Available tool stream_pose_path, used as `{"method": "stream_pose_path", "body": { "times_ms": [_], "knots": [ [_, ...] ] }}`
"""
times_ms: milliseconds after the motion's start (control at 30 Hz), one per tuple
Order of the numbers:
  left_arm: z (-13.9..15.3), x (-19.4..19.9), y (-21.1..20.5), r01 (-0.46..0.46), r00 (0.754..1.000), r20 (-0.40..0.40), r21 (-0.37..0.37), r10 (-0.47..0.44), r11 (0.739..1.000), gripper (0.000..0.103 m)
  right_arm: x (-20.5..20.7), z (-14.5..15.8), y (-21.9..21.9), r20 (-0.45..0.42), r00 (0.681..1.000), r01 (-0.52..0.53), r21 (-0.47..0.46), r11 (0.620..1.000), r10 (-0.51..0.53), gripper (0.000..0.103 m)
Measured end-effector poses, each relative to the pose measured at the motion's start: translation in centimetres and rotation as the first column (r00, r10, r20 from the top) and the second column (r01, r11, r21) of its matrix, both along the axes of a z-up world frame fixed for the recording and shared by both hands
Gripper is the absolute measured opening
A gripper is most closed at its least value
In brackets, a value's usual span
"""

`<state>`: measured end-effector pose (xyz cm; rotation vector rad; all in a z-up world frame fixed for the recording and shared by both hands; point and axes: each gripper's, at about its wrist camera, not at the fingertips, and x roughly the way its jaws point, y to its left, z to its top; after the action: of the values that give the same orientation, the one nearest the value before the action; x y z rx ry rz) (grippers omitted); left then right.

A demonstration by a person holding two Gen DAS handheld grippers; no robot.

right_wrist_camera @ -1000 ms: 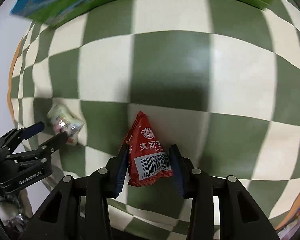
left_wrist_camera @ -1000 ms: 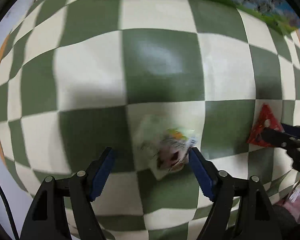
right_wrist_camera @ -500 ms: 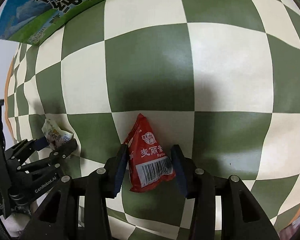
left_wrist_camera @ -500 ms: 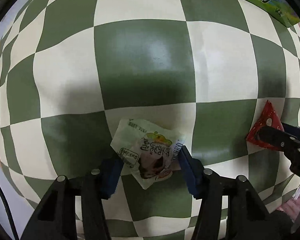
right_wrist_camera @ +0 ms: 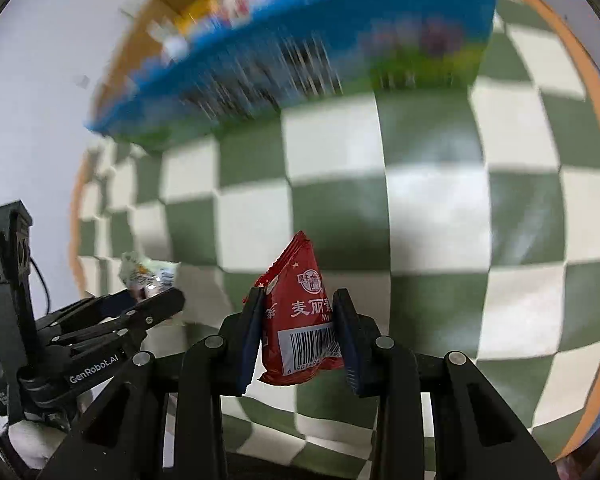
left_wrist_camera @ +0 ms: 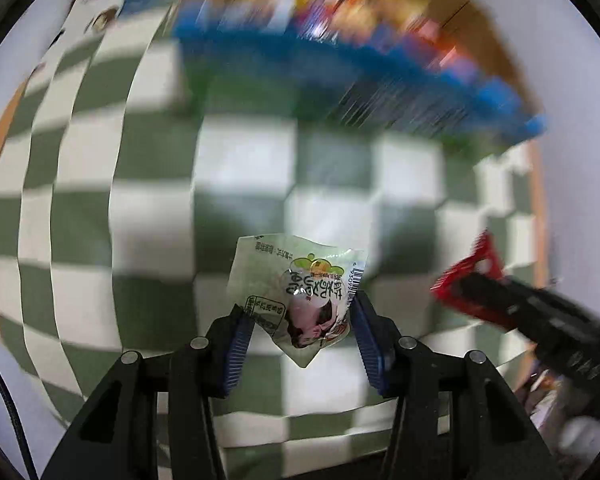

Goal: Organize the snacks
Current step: 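Carry both packets into the box and open both tools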

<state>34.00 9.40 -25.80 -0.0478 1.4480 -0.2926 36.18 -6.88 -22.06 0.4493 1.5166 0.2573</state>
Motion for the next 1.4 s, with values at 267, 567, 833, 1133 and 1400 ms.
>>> {"method": "stream_pose_path", "body": {
  "times_ms": [267, 567, 833, 1133, 1400],
  "knots": [
    [8.3, 11.2, -5.0, 0.045, 0.985, 0.170, -0.076, -0.031, 0.996, 0.046, 9.0, 10.2, -3.9, 0.225, 0.972, 0.064, 0.007, 0.998, -0.064, 0.037],
    [3.4, 23.6, -6.9, 0.018, 0.999, 0.050, 0.025, -0.019, 1.000, 0.046, 22.1, 7.5, -4.9, 0.207, 0.976, 0.099, -0.143, 0.985, -0.068, 0.037],
    [-2.8, 27.7, -7.2, 0.012, 0.998, -0.065, 0.090, -0.007, 0.996, 0.048, 28.0, 1.8, -4.9, 0.103, 0.993, 0.077, -0.212, 0.974, -0.056, 0.040],
    [-2.9, 28.9, -5.8, -0.021, 1.000, -0.019, 0.104, 0.023, 0.994, 0.088, 28.3, -1.0, -5.0, 0.025, 0.998, 0.065, -0.224, 0.972, -0.061, 0.098],
    [-1.3, 27.2, -4.6, -0.042, 0.999, 0.040, 0.145, 0.036, 0.989, 0.088, 27.5, 1.1, -3.9, 0.088, 0.996, 0.061, -0.328, 0.943, -0.034, 0.098]
  ]
}}
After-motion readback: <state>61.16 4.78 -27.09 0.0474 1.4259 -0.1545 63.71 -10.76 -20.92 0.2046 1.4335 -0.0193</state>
